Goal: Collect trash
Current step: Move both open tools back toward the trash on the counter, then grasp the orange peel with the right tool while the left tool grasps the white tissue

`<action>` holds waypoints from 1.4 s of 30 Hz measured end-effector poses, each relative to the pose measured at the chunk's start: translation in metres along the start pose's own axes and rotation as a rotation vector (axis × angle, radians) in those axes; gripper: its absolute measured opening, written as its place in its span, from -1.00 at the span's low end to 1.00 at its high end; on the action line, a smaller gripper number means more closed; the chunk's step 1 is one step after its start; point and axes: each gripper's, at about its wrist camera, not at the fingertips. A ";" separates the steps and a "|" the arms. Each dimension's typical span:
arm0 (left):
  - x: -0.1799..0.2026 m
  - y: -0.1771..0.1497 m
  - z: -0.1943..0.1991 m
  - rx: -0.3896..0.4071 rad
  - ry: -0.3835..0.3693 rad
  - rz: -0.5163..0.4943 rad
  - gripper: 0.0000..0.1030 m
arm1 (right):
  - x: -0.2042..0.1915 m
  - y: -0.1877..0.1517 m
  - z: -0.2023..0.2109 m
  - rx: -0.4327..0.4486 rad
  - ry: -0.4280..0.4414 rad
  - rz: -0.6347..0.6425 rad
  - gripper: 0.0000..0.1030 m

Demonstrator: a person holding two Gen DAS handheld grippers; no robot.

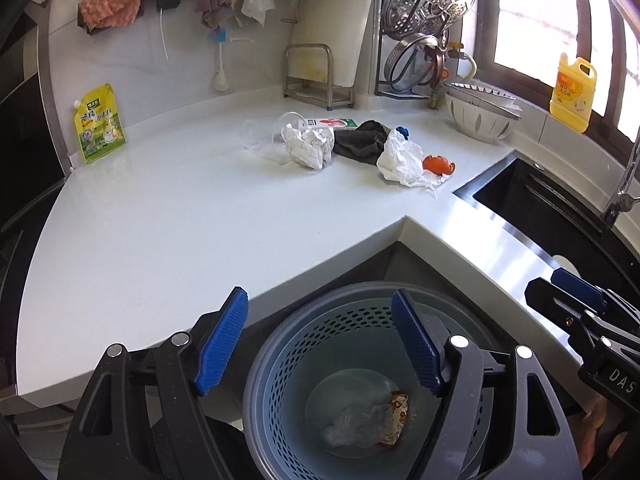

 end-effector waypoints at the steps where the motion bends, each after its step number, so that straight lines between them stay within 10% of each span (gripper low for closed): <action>1: 0.000 0.005 -0.002 0.004 0.002 0.003 0.44 | 0.001 0.006 -0.002 0.000 -0.001 0.012 0.21; 19: 0.026 0.086 -0.075 0.022 0.033 0.028 0.55 | 0.062 0.116 -0.083 -0.102 -0.047 0.056 0.21; 42: 0.055 0.094 -0.124 -0.037 0.067 0.040 0.56 | 0.091 0.137 -0.172 -0.230 -0.058 0.130 0.06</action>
Point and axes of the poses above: each gripper's, at about its wrist camera, not at the fingertips, and z roughly against the way its jaws point, x to its right, y to its top, and after that the axes turned 9 degrees about y, right-handed
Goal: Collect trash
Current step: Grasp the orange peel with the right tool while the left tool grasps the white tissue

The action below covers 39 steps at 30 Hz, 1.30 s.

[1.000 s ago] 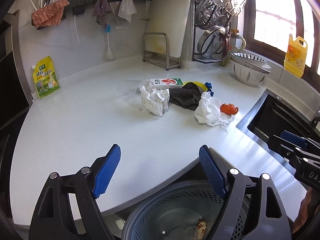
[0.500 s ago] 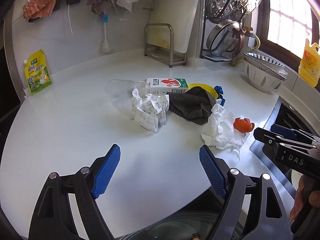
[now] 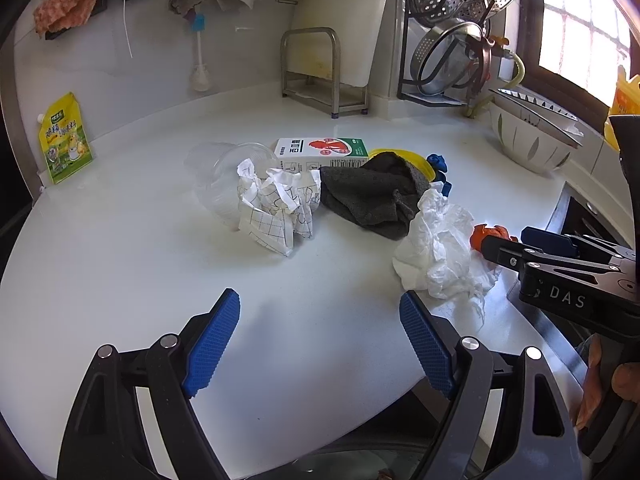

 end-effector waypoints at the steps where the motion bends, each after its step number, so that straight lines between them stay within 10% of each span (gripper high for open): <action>1: 0.001 0.000 0.000 0.000 0.000 -0.001 0.56 | 0.000 0.000 -0.002 -0.010 0.003 0.003 0.01; 12: 0.018 0.003 0.001 0.004 -0.006 -0.020 0.56 | -0.002 -0.002 0.002 0.004 0.040 0.008 -0.47; 39: 0.067 0.017 -0.025 -0.014 0.014 0.001 0.62 | 0.056 -0.001 0.034 0.120 0.118 -0.194 -0.49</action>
Point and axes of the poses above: each gripper's, at about its wrist camera, not at the fingertips, and z roughly against the way its jaws point, x to its right, y to its top, and after that the axes turned 9 degrees about y, right-handed
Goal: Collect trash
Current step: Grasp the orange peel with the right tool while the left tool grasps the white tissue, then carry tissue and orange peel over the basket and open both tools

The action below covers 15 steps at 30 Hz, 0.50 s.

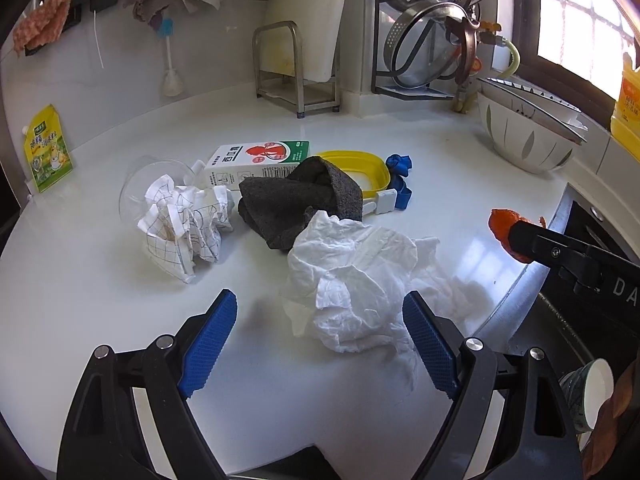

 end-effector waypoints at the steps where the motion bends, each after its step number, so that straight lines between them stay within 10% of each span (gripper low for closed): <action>1: 0.002 0.000 -0.001 -0.003 0.005 0.001 0.62 | 0.001 0.000 0.000 0.002 0.002 -0.005 -0.49; 5: 0.008 0.001 -0.003 0.005 0.029 -0.010 0.53 | 0.004 0.001 0.003 0.010 0.014 -0.021 -0.49; 15: 0.002 -0.005 -0.002 -0.005 -0.028 -0.008 -0.60 | 0.005 0.000 0.004 0.014 0.012 -0.022 -0.49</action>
Point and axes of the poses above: each gripper's, at about its wrist camera, not at the fingertips, and z roughly against the way its jaws point, x to its right, y to its top, and after that the axes turned 9 degrees about y, right-handed
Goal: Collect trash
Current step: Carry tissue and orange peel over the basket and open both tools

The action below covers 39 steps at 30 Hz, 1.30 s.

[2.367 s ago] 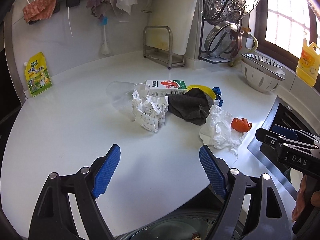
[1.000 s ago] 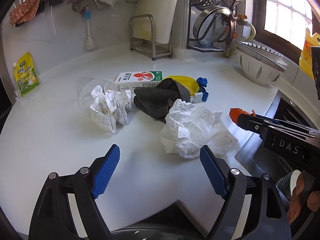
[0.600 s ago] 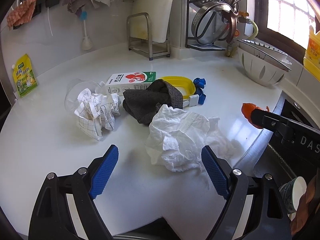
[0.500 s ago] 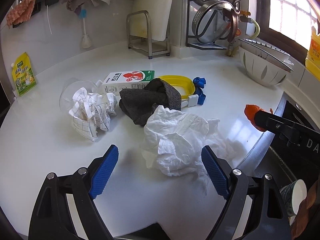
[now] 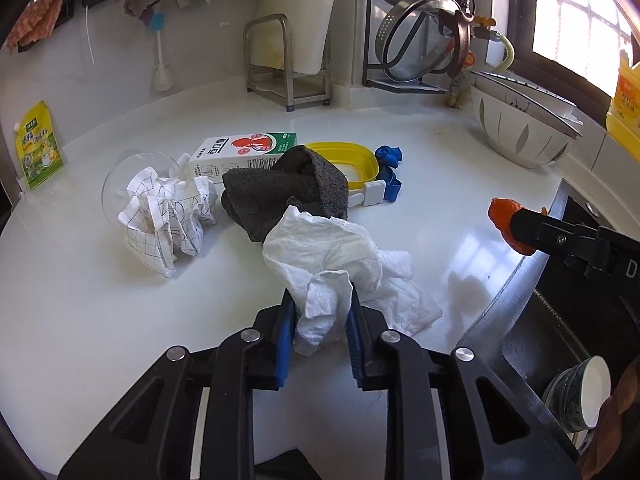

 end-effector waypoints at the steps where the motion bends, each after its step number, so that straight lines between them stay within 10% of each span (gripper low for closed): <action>1: -0.002 0.000 0.001 0.002 -0.001 0.001 -0.64 | 0.000 -0.001 0.000 0.000 0.000 0.003 -0.49; 17: -0.068 -0.039 0.076 0.038 0.018 -0.005 -0.67 | -0.055 -0.030 0.039 0.062 0.001 0.094 -0.49; 39: -0.140 -0.150 0.155 0.070 -0.028 -0.030 -0.66 | -0.148 -0.230 0.105 0.060 -0.015 0.062 -0.49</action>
Point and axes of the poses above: each gripper's, at about its wrist camera, not at the fingertips, and z roughly against the way its jaws point, x to its right, y to its top, and after that the axes turned 9 degrees about y, right-handed
